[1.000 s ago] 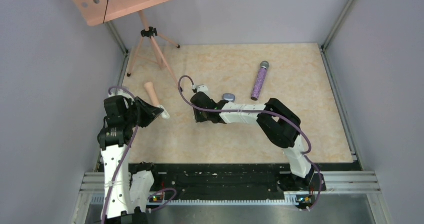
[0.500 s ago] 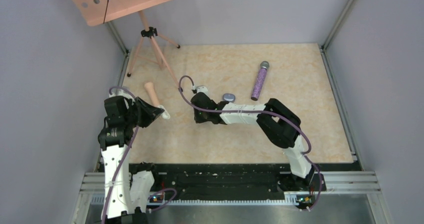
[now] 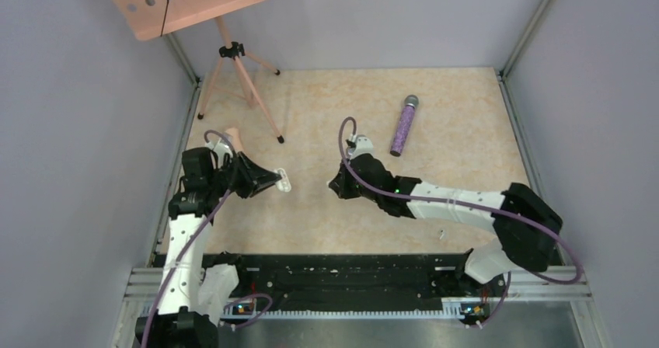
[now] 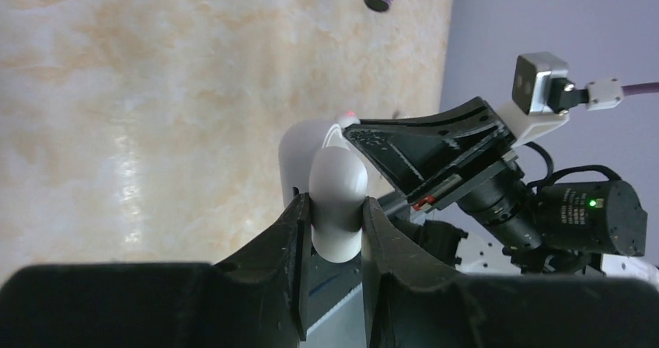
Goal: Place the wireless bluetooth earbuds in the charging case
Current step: Place the earbud in the charging case, then place the charging case at the center of the board.
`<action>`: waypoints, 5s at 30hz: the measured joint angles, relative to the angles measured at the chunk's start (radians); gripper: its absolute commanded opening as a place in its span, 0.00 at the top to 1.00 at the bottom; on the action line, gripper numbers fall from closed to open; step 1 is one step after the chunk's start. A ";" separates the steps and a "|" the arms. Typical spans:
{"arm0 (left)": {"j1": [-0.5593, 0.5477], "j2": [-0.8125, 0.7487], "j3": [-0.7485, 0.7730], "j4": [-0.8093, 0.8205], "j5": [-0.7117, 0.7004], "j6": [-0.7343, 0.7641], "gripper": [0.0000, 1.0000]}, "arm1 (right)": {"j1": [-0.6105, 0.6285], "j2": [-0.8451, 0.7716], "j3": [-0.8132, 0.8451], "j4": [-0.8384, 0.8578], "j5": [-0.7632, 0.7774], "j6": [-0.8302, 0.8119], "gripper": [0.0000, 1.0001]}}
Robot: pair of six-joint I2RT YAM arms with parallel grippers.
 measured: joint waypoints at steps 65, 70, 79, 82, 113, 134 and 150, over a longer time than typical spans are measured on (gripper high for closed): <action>-0.079 0.035 -0.036 0.199 0.085 -0.068 1.00 | 0.126 0.054 0.257 0.008 -0.040 0.143 0.99; -0.079 0.035 -0.036 0.197 0.085 -0.068 1.00 | 0.137 0.054 0.258 0.008 -0.019 0.123 0.76; -0.079 0.035 -0.036 0.194 0.086 -0.068 1.00 | 0.142 0.053 0.264 0.006 -0.014 0.102 0.66; -0.079 0.035 -0.036 0.194 0.091 -0.068 1.00 | 0.142 0.044 0.264 -0.006 -0.005 0.099 0.65; -0.126 0.113 -0.052 0.513 0.372 -0.240 1.00 | -0.124 -0.115 -0.227 0.837 -0.553 0.395 0.37; -0.354 0.740 0.037 0.756 0.220 -0.199 1.00 | -0.287 -0.715 -0.458 0.208 -0.129 0.377 0.36; -0.383 1.119 0.180 0.941 0.185 -0.241 1.00 | -0.355 -0.940 -0.456 -0.261 0.059 0.285 0.37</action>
